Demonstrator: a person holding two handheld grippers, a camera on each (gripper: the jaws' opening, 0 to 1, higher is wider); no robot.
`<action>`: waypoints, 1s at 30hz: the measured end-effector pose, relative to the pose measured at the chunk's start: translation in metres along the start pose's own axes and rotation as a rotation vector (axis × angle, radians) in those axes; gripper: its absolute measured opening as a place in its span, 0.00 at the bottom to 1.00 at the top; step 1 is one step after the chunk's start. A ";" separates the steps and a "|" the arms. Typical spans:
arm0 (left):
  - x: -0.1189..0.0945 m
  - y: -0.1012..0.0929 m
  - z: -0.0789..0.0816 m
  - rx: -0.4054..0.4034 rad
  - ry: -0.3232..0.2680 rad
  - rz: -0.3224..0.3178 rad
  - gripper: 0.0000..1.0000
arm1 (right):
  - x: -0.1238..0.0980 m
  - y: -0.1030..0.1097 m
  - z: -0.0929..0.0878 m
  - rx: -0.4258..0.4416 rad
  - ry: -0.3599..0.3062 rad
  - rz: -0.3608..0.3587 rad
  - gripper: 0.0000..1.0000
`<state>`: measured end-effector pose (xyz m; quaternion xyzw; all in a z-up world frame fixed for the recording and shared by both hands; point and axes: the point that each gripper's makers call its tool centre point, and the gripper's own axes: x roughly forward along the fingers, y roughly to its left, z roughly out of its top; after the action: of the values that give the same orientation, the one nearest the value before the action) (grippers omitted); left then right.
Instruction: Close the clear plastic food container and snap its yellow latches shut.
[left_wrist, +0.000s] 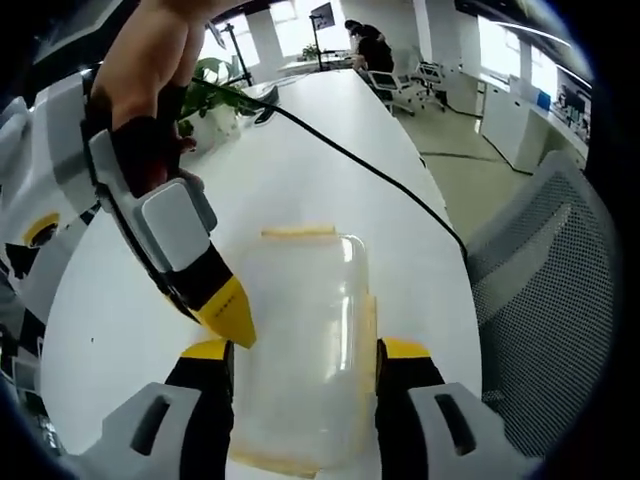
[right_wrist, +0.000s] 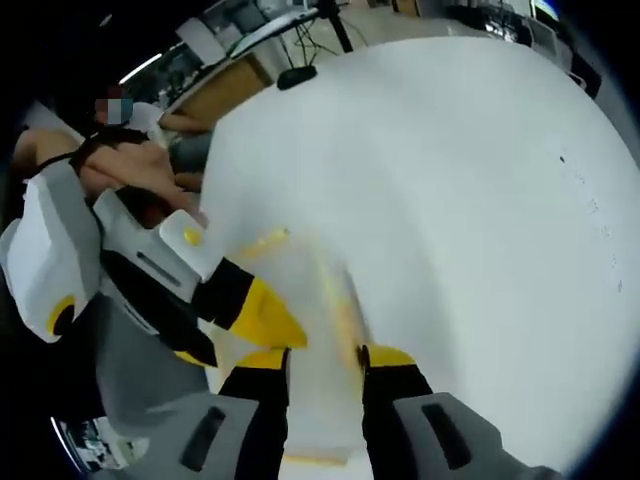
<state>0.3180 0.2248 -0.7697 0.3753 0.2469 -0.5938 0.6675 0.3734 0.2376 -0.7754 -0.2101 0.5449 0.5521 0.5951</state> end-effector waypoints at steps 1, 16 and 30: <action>0.000 0.000 0.000 0.006 0.004 0.001 0.57 | 0.000 0.000 0.000 -0.009 0.000 -0.003 0.26; -0.013 0.007 0.004 -0.143 -0.017 -0.026 0.59 | -0.013 0.002 0.004 -0.074 -0.101 -0.058 0.25; -0.022 0.010 -0.009 -0.235 0.024 -0.109 0.77 | -0.023 0.021 -0.015 -0.195 -0.106 -0.098 0.50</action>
<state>0.3250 0.2454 -0.7559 0.2878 0.3430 -0.5916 0.6705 0.3536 0.2215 -0.7522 -0.2637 0.4457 0.5831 0.6260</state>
